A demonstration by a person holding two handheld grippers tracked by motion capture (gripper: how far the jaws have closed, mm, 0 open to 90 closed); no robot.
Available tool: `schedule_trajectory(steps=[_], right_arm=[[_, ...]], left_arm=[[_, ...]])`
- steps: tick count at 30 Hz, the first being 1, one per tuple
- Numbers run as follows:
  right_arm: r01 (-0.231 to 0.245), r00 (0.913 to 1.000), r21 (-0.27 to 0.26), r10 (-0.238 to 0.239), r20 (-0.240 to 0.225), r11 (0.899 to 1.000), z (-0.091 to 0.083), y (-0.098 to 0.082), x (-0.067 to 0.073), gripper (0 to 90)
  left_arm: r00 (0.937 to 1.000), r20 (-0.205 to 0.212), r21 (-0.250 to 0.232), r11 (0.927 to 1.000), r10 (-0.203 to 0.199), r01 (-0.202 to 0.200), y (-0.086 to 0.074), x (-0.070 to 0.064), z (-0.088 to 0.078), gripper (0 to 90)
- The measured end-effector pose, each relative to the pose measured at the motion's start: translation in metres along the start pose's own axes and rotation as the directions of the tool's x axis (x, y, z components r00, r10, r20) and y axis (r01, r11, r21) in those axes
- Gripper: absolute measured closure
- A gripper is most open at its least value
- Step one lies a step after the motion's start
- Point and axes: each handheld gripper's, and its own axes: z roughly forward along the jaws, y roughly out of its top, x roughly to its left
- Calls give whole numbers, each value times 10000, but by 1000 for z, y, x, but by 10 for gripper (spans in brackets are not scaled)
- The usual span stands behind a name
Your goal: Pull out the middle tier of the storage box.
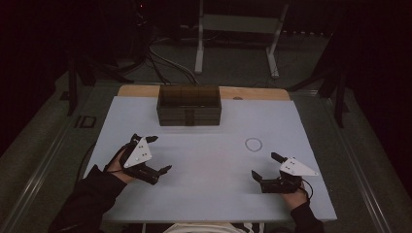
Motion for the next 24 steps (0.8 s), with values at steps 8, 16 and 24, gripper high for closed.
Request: schedule_trajectory(steps=[8, 16, 24], right_arm=[[-45, 10000, 39, 45, 5, 10000, 0, 0, 0, 0], [-47, 10000, 52, 47, -20, 10000, 0, 0, -1, 0], [-19, 10000, 80, 20, -67, 10000, 0, 0, 0, 0]], left_arm=[[9977, -275, 83, 9981, 620, -618, 16, 6, 13, 10], [9930, -498, 252, 9941, 1070, -1059, 28, 10, 23, 10], [9854, -637, 571, 9864, 1579, -1543, 35, 13, 34, 10]])
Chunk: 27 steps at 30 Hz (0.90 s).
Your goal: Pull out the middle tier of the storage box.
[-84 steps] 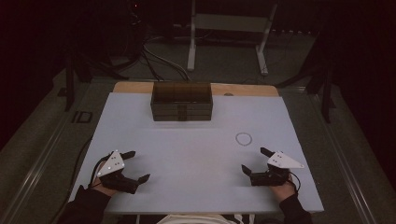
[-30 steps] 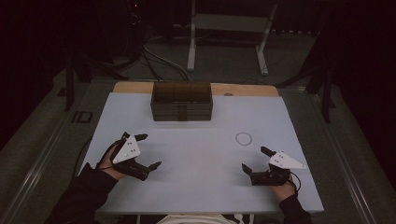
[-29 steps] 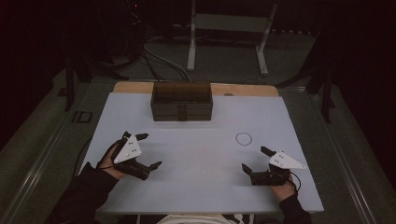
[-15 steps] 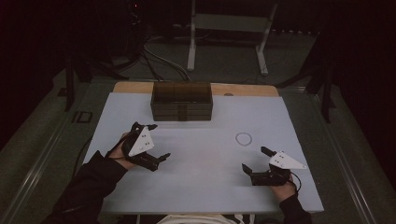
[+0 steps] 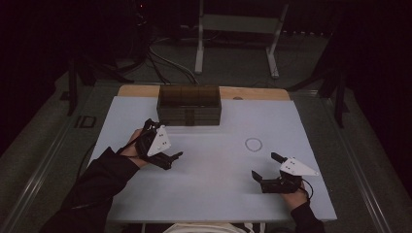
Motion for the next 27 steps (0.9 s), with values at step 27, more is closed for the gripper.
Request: schedule_trajectory(steps=[27], right_arm=[[-58, 10000, -101, 57, -43, 9999, -1, 0, 0, 0]], left_arm=[[9776, -978, 1727, 9706, 1866, -1679, 3, 3, 55, 10]])
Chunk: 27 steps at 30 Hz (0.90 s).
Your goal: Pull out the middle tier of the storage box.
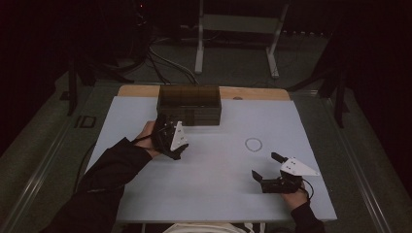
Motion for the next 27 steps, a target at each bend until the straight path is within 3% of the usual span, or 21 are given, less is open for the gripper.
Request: schedule_trajectory(steps=[5, 9, 12, 15, 18, 20, 22, 25, 27], right_arm=[[3, 10000, 16, -3, -4, 10000, 0, 0, 0, 0], [0, 10000, 29, 0, 4, 10000, 1, 0, 0, 0], [-36, 10000, 28, 36, 1, 10000, 0, 0, 0, 0], [-31, 10000, 44, 31, -8, 10000, 1, 0, 0, 0], [-38, 10000, 56, 38, -20, 10000, 1, -1, 0, 0], [-35, 10000, 48, 35, -21, 10000, 1, -1, 0, 0], [-47, 10000, 48, 48, -24, 10000, 1, -1, -1, 0], [-64, 10000, 50, 64, -35, 10000, 1, -1, -1, 0], [-68, 10000, 48, 68, -39, 10000, 1, -1, -1, 0]], left_arm=[[9999, -114, 296, 9996, 29, -26, 2, -2, 10, 10], [9985, -280, 445, 9979, 475, -462, 4, -4, 18, 10], [9979, -270, 580, 9967, 591, -574, 5, -5, 25, 10], [9943, -378, 877, 9915, 997, -961, 5, -7, 31, 10], [9876, -382, 1315, 9805, 1520, -1458, 7, -10, 36, 10], [9860, -371, 1599, 9749, 1626, -1547, 8, -13, 40, 10], [9802, -309, 1986, 9624, 1954, -1856, 9, -14, 43, 11], [9654, -538, 2276, 9445, 2551, -2369, 11, -18, 46, 10], [9558, -767, 2282, 9381, 2840, -2605, 12, -21, 48, 11]])
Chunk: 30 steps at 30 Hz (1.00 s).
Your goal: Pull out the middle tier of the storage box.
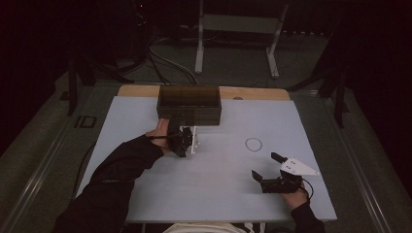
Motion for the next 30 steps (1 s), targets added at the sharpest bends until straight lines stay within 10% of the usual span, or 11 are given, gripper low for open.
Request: schedule_trajectory(steps=[17, 30], right_arm=[[-6, 10000, -22, 6, -49, 10000, -1, 0, 0, 0], [2, 9999, 2, -1, -111, 10000, -1, 0, 0, 0]], left_arm=[[9868, -907, 1187, 9853, 1338, -1227, 4, -12, 22, 75], [9618, -1842, 1535, 9725, 2025, -1754, 5, -21, 34, 440]])
